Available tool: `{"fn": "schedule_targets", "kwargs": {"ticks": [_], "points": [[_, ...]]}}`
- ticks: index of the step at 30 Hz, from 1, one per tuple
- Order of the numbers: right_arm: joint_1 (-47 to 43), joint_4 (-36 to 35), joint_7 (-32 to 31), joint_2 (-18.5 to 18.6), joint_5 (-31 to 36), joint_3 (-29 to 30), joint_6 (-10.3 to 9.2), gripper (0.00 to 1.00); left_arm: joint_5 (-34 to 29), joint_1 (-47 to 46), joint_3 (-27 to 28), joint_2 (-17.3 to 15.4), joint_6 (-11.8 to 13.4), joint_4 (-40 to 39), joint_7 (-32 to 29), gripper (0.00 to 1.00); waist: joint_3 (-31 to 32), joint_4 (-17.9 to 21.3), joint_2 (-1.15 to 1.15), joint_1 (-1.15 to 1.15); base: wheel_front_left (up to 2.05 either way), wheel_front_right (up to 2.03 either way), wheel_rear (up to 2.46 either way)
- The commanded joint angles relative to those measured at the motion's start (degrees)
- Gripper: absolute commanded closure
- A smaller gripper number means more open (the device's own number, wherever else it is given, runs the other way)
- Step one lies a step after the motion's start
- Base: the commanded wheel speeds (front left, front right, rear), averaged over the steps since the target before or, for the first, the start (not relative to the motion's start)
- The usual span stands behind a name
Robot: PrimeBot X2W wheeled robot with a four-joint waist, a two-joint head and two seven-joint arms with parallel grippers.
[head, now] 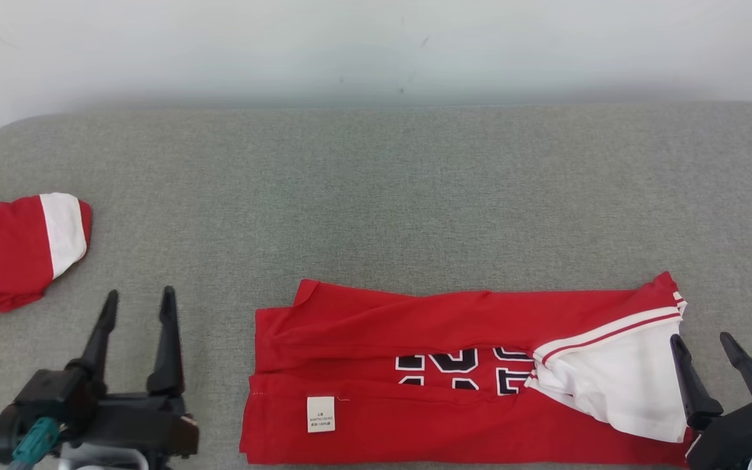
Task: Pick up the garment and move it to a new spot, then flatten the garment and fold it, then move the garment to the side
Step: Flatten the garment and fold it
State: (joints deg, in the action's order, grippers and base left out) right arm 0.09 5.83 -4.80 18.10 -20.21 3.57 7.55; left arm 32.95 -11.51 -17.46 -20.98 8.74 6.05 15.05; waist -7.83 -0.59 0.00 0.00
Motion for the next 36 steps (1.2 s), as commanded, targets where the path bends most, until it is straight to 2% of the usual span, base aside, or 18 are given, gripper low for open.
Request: {"fn": "schedule_targets", "kwargs": {"ticks": [1, 8, 15, 23, 24, 25, 26, 29, 36], "points": [[0.6, 0.9, -0.5, 0.2, 0.5, 0.0, -0.14, 0.00, -1.7, 1.2, 1.0, 0.2, -0.4, -0.2, 0.2, 0.00, 0.1, -0.2, 0.00, 0.00, 0.00, 0.00, 0.00], [3.7, 9.2, -2.8, 1.1, -0.5, -0.5, -0.14, 0.00, -8.4, 4.1, 7.5, 3.8, -3.4, -0.3, 0.2, 0.00, -0.2, -0.7, 0.00, 0.00, 0.00, 0.00, 0.00], [8.3, 19.1, -2.2, 2.0, -1.9, -3.3, -0.14, 0.00, -12.2, 5.6, 11.9, 8.3, -6.0, 0.7, 0.2, 0.00, -0.7, -1.3, 0.00, 0.00, 0.00, 0.00, 0.00], [12.0, 28.0, -3.7, 1.6, -3.7, -6.5, -0.14, 0.00, -15.2, 5.4, 15.6, 11.6, -9.4, 2.6, 0.2, 0.00, -0.9, -2.2, 0.00, 0.00, 0.00, 0.00, 0.00], [12.2, 28.8, -4.1, 1.3, -4.2, -7.3, -0.13, 0.09, -15.7, 5.3, 15.9, 11.9, -9.7, 2.7, 0.2, 0.00, -0.9, -2.3, 0.00, 0.00, 0.00, 0.00, 0.00], [12.5, 29.4, -4.5, 1.1, -5.0, -8.1, -0.11, 0.50, -16.2, 5.3, 16.3, 12.2, -10.0, 2.9, 0.2, 0.00, -0.8, -2.4, 0.00, 0.00, 0.00, 0.00, 0.00], [12.6, 30.1, -5.0, 0.9, -5.8, -8.7, -0.01, 1.00, -16.5, 5.2, 16.7, 12.4, -10.3, 3.1, 0.2, 0.00, -0.7, -2.5, 0.00, 0.00, 0.00, 0.00, 0.00], [13.0, 31.7, -6.1, 1.6, -7.3, -9.9, -0.06, 1.00, -17.5, 5.4, 18.0, 13.3, -11.2, 3.6, 0.2, 0.00, -0.2, -2.4, 0.00, 0.00, 0.00, 0.00, 0.00], [16.1, 33.9, -5.2, 6.7, -9.0, -9.3, -0.20, 1.00, -19.5, 6.7, 20.5, 14.4, -12.8, 4.6, 0.2, 0.00, 1.4, -1.5, 0.00, 0.00, 0.00, 0.00, 0.00]]}}
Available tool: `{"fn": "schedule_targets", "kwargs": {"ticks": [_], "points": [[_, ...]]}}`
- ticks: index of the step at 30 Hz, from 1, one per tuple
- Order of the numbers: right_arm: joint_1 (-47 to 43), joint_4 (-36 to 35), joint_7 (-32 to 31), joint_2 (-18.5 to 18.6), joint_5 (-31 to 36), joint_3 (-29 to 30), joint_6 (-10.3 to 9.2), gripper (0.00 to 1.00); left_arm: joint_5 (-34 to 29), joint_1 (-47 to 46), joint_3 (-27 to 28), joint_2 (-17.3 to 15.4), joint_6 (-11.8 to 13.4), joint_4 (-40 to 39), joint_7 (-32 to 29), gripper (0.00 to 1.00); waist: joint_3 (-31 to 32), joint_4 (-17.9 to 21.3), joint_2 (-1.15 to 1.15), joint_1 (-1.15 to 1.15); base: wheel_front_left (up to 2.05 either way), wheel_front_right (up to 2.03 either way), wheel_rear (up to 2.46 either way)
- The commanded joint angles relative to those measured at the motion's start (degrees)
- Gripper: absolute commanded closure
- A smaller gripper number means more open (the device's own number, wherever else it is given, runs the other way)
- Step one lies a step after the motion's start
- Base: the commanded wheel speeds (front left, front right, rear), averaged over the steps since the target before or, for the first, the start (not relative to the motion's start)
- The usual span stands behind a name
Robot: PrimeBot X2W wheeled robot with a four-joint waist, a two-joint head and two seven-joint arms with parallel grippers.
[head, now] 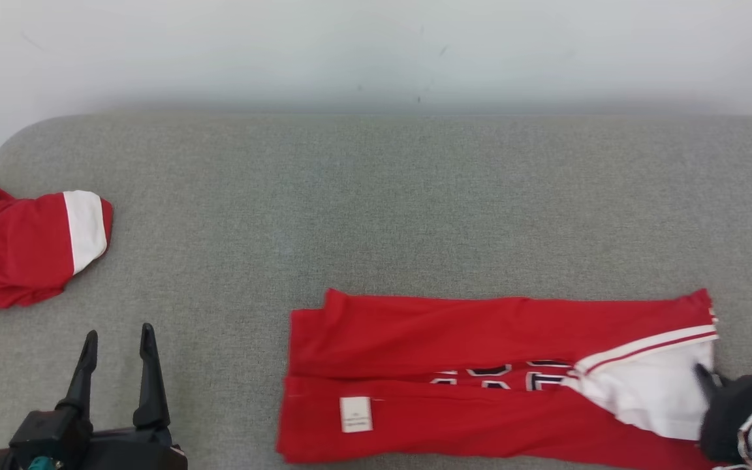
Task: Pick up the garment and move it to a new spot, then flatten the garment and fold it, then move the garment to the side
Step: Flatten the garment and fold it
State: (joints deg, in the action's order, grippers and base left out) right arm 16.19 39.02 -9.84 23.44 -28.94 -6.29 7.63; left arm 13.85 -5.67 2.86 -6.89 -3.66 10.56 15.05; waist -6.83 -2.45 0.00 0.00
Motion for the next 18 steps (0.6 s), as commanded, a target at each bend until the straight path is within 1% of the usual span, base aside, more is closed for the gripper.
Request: {"fn": "schedule_targets", "kwargs": {"ticks": [1, 6, 8, 13, 16, 18], "points": [[0.4, 1.1, -0.1, 2.3, -0.2, 1.0, -0.27, 1.00, -0.6, 1.1, 0.4, 0.5, -0.3, 0.2, 0.2, 0.00, 0.6, 0.4, 0.00, 0.00, 0.00, 0.00, 0.00], [1.3, 4.0, 0.1, 8.4, 0.3, 3.5, -0.24, 1.00, -1.9, 1.6, 0.2, 1.7, -0.8, -0.4, 0.2, 0.00, 1.2, 0.3, 0.00, 0.00, 0.00, 0.00, 0.00], [1.5, 4.5, 0.3, 10.0, 0.5, 3.9, -0.23, 1.00, -2.1, 1.8, 0.4, 2.0, -0.8, -0.3, 0.2, 0.00, 1.3, 0.3, 0.00, 0.00, 0.00, 0.00, 0.00], [1.7, 2.9, 0.4, 10.6, -0.6, 2.6, -0.23, 1.00, -2.3, 2.2, 1.2, 2.4, -1.3, 0.5, 0.2, 0.00, 1.9, 0.9, 0.00, 0.00, 0.00, 0.00, 0.00], [1.3, -0.4, 0.3, 9.9, -1.7, 0.8, -0.23, 1.00, -2.7, 2.8, 1.5, 2.6, -1.4, 0.5, 0.2, 0.00, 2.4, 1.7, 0.00, 0.00, 0.00, 0.00, 0.00], [0.2, -5.2, -0.1, 9.0, -2.9, -1.2, -0.23, 1.00, -2.8, 3.3, 2.1, 2.7, -1.6, 0.7, 0.2, 0.00, 3.0, 2.6, 0.00, 0.00, 0.00, 0.00, 0.00]]}}
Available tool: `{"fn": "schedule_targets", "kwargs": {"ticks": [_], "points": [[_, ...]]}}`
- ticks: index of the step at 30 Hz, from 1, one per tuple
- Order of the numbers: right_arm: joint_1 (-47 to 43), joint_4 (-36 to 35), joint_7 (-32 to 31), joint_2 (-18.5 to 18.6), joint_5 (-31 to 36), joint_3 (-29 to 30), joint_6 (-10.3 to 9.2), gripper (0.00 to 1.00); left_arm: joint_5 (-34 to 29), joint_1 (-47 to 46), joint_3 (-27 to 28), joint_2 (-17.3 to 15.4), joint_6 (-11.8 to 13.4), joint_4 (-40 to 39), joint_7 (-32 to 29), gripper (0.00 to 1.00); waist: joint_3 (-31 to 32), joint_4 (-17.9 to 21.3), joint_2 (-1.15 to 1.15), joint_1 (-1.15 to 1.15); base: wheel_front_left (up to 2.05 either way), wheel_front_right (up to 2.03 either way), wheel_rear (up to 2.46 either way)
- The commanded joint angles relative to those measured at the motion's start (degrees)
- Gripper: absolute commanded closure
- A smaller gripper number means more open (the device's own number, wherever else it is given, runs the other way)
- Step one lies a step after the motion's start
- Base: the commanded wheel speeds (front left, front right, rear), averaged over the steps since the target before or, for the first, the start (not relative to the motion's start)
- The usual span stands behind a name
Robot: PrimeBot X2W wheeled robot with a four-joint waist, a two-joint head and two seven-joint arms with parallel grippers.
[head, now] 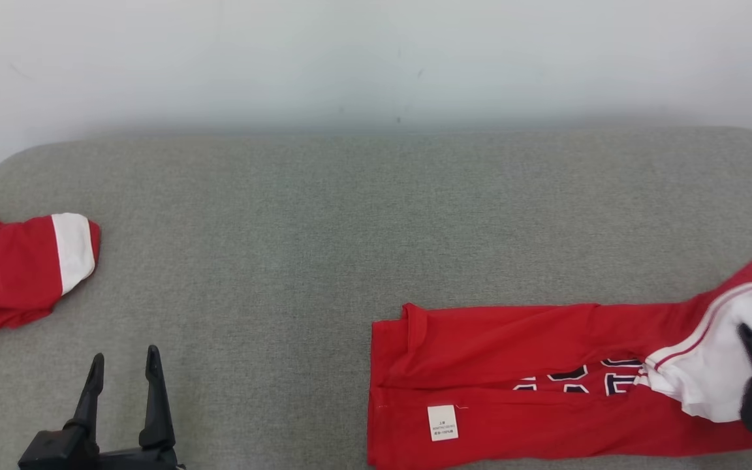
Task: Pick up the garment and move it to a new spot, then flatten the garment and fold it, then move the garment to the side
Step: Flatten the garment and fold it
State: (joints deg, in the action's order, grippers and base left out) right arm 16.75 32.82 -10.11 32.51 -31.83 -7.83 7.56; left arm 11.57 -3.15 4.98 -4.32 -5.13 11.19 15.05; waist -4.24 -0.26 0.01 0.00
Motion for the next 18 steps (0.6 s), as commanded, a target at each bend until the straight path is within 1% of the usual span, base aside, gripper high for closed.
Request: {"fn": "schedule_targets", "kwargs": {"ticks": [1, 7, 12, 15, 18], "points": [[-0.7, -1.0, -0.2, -0.4, -0.5, -0.2, -0.16, 1.00, -0.6, 1.0, 0.2, 0.2, -0.3, 0.2, 0.2, 0.00, 0.6, 0.7, -0.01, 0.00, 0.00, 0.00, 0.00], [-4.3, -15.2, -4.5, -3.8, -2.1, -1.6, -0.15, 1.00, -0.8, 1.1, 1.0, 0.4, -0.6, 0.4, 0.2, 0.00, 1.4, 2.2, -0.01, 0.00, 0.00, 0.00, 0.00], [-7.4, -26.2, -8.1, -7.7, -1.4, -2.2, -0.15, 1.00, -0.9, 0.5, 0.5, 0.7, -0.8, 0.8, 0.2, 0.00, 1.4, 2.4, -0.01, 0.00, 0.00, 0.00, 0.00], [-8.4, -30.6, -9.6, -10.4, -1.7, -3.1, -0.15, 1.00, -1.0, 0.0, 0.1, 0.9, -0.9, 1.1, 0.2, 0.00, 1.2, 1.9, -0.01, 0.00, 0.00, 0.00, 0.00], [-8.7, -33.4, -10.7, -12.8, -1.4, -4.8, -0.15, 1.00, -1.2, -0.4, -0.2, 1.0, -1.1, 1.2, 0.2, 0.00, 1.0, 1.1, -0.01, 0.00, 0.00, 0.00, 0.00]]}}
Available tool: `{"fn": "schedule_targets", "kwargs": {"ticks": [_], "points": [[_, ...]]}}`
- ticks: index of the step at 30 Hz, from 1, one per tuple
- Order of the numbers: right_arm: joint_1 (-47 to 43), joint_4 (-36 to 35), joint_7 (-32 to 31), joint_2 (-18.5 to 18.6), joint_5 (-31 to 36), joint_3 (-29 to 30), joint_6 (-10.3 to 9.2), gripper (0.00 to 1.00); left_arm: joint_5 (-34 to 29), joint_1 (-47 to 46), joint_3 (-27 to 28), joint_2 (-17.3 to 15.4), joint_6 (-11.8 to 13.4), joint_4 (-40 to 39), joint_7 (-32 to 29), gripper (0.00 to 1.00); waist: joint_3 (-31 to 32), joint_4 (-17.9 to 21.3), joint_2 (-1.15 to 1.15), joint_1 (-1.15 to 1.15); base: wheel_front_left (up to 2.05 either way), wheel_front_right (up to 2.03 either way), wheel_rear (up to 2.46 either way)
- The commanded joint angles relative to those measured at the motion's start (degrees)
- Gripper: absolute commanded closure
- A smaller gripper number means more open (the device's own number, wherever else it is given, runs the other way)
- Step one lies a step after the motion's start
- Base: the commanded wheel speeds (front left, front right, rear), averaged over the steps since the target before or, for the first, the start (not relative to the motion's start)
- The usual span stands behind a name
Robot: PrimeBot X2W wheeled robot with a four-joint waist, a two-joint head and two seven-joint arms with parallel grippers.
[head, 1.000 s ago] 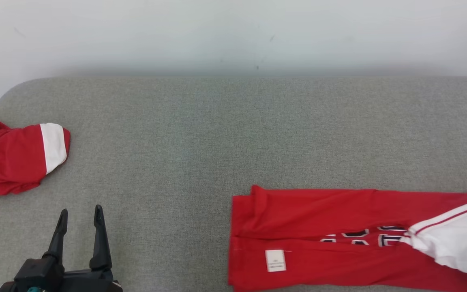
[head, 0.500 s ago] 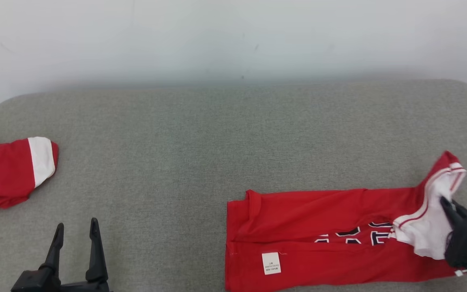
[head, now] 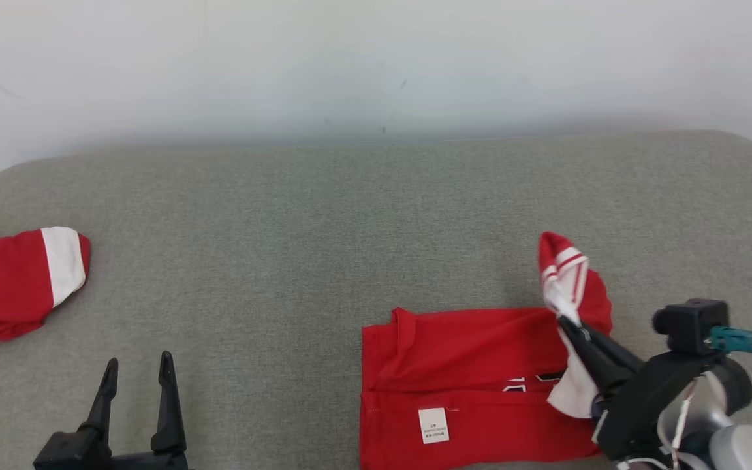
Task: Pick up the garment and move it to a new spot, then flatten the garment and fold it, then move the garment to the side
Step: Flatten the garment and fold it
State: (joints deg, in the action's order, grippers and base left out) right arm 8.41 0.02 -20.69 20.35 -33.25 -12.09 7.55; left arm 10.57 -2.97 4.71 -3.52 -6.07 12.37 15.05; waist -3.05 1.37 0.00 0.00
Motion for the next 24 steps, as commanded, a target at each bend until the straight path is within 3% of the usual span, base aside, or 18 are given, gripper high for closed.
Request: {"fn": "schedule_targets", "kwargs": {"ticks": [1, 8, 15, 24], "points": [[-0.3, -1.1, -0.3, -1.5, 0.1, -1.1, -0.14, 1.00, -0.3, -0.7, 0.0, 0.2, -0.1, 0.1, 0.2, 0.00, -0.3, -0.9, 0.00, 0.00, 0.00, 0.00, 0.00], [0.7, -0.1, 0.5, -7.6, 1.0, -5.0, -0.14, 1.00, -0.4, -1.4, 0.1, 0.3, -0.3, 0.7, 0.2, 0.00, -0.8, -3.3, 0.00, 0.00, 0.00, 0.00, 0.00], [2.4, 6.0, 3.8, -12.7, 2.0, -7.8, -0.14, 1.00, -0.4, -3.1, -0.9, 0.4, -0.6, 2.2, 0.2, 0.00, -1.8, -5.7, 0.00, 0.00, 0.00, 0.00, 0.00], [3.8, 13.8, 8.0, -15.4, 2.9, -10.7, -0.14, 1.00, -0.1, -4.6, -1.8, 0.5, -0.9, 3.7, 0.2, 0.00, -2.7, -7.2, 0.00, 0.00, 0.00, 0.00, 0.00]]}}
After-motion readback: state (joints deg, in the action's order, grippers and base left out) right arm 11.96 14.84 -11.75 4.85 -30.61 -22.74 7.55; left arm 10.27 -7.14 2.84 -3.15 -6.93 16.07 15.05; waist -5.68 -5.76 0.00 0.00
